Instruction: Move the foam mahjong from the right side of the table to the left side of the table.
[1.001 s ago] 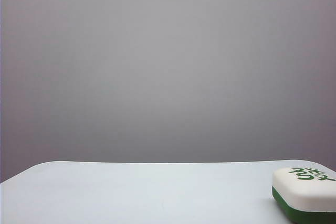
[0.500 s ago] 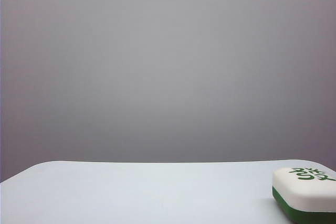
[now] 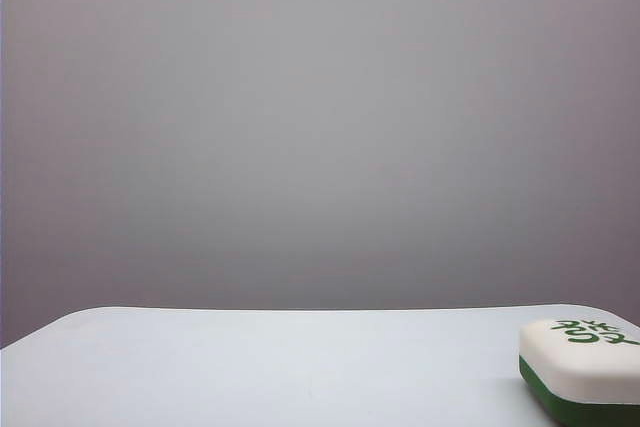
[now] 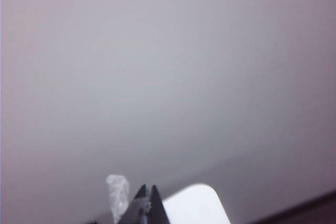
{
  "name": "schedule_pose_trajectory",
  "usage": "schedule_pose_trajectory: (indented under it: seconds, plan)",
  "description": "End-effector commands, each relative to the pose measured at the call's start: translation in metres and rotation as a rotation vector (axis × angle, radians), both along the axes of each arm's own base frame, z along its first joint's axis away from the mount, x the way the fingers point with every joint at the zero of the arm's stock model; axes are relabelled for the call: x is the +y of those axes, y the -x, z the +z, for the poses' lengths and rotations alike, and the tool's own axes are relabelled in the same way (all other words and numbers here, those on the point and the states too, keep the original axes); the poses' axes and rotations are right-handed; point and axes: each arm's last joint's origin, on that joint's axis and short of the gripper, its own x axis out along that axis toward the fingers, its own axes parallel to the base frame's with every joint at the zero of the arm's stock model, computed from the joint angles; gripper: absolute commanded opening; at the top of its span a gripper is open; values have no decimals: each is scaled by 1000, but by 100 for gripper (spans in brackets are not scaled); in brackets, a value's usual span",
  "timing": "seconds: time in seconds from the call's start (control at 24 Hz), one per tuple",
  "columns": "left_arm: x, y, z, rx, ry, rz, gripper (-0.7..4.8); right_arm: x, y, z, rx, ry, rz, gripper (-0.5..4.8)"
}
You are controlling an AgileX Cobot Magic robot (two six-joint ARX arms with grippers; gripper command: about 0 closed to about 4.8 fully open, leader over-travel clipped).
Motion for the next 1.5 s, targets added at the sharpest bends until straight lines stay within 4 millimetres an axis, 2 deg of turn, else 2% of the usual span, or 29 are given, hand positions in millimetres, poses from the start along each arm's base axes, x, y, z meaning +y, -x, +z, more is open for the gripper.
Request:
schedule_pose_trajectory:
  seconds: [0.04, 0.17, 0.21, 0.38, 0.58, 0.75, 0.83, 1.0, 1.21, 1.33, 1.5]
  plan:
    - [-5, -11, 18, 39, -104, -140, -4, 0, -12, 13, 51, 11, 29, -5]
    - [-8, -22, 31, 116, -150, -183, -4, -2, -28, 21, 124, 26, 81, -5]
    - [-9, -31, 35, 174, -164, -196, -4, -3, -39, 23, 170, 24, 124, -5]
    - [-12, -48, 34, 282, -193, -223, -4, -11, -67, 17, 280, -3, 212, -5]
    - [-22, -66, 14, 443, -136, -526, -5, -35, -112, -14, 415, -56, 191, -5]
    - [-24, -71, 4, 512, -132, -590, -5, -40, -134, -38, 479, -90, 262, -5]
    - [-24, -66, -2, 581, -160, -622, -5, -41, -146, -65, 588, -125, 317, -5]
    - [-31, -60, -5, 624, -171, -662, -5, -42, -153, -89, 689, -131, 332, -5]
    - [-55, -50, -8, 666, -313, -641, -5, -42, -155, -113, 816, -180, 337, -5]
    - [-72, -47, -5, 609, -391, -629, -5, -42, -156, -131, 889, -208, 338, -5]
    - [-76, -49, -2, 572, -367, -631, -5, -30, -160, -147, 944, -205, 380, -5]
